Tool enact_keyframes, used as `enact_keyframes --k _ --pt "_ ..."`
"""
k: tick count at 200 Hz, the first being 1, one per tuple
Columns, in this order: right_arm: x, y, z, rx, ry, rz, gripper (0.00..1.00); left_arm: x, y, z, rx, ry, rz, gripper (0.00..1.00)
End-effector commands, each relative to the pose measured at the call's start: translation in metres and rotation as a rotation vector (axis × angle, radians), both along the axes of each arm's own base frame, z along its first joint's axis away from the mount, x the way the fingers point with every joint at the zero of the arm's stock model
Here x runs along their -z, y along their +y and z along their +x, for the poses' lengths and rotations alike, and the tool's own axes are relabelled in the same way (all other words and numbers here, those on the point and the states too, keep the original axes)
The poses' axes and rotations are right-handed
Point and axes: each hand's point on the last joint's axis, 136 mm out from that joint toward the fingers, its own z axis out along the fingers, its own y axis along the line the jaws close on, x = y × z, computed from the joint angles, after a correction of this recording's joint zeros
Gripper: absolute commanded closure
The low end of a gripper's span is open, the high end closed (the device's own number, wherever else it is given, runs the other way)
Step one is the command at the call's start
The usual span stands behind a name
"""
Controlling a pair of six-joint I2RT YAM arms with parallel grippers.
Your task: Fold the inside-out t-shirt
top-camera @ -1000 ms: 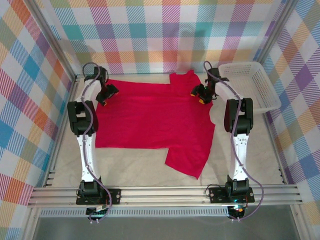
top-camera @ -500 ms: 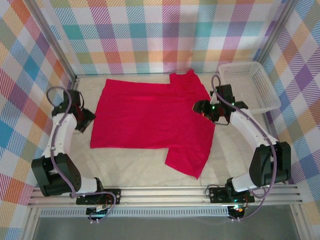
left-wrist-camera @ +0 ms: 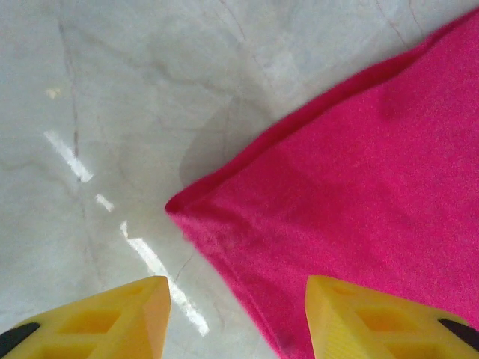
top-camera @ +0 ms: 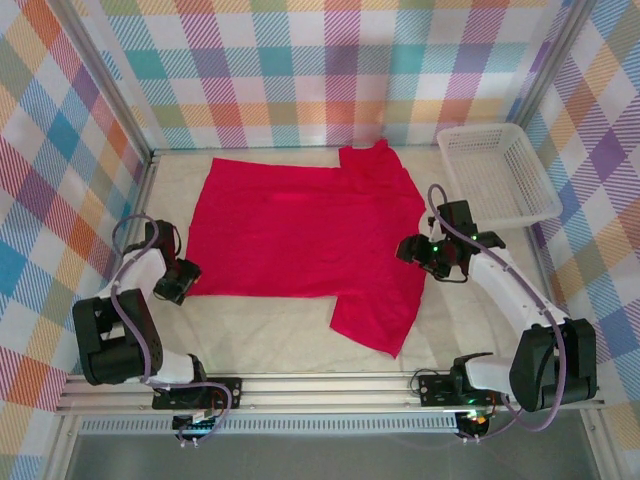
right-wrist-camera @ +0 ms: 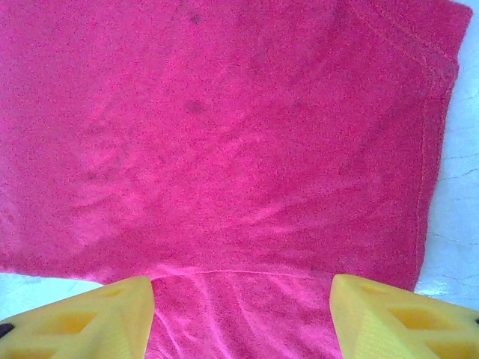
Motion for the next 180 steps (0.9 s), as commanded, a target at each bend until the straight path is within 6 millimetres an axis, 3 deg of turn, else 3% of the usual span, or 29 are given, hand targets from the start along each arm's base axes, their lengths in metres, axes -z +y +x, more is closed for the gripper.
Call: enact_keyframes --k 1,29,57,85,114,160,180 --pt "0.004 0.001 -0.007 -0.016 0.033 0.009 0.36 0.008 0.010 0.010 -0.034 -0.019 0.017 0.51" --pt "0.011 -0.004 -0.028 -0.021 0.104 -0.019 0.39 0.024 0.014 0.020 -0.049 -0.009 0.012 0.70" --pt "0.024 0.006 -0.072 -0.060 0.212 -0.001 0.43 0.025 0.014 0.022 -0.050 0.001 0.008 1.00" --pt "0.045 0.015 -0.125 -0.073 0.331 -0.005 0.55 0.012 0.016 0.017 -0.055 -0.028 0.031 1.00" --pt "0.060 0.018 -0.165 -0.089 0.407 -0.029 0.62 0.001 0.015 0.014 -0.052 -0.056 0.041 1.00" --pt "0.074 0.025 -0.191 -0.129 0.471 -0.055 0.83 -0.005 0.015 0.013 -0.044 -0.066 0.044 1.00" --pt "0.081 0.028 -0.197 -0.149 0.490 -0.073 0.82 -0.006 0.015 0.012 -0.047 -0.073 0.046 1.00"
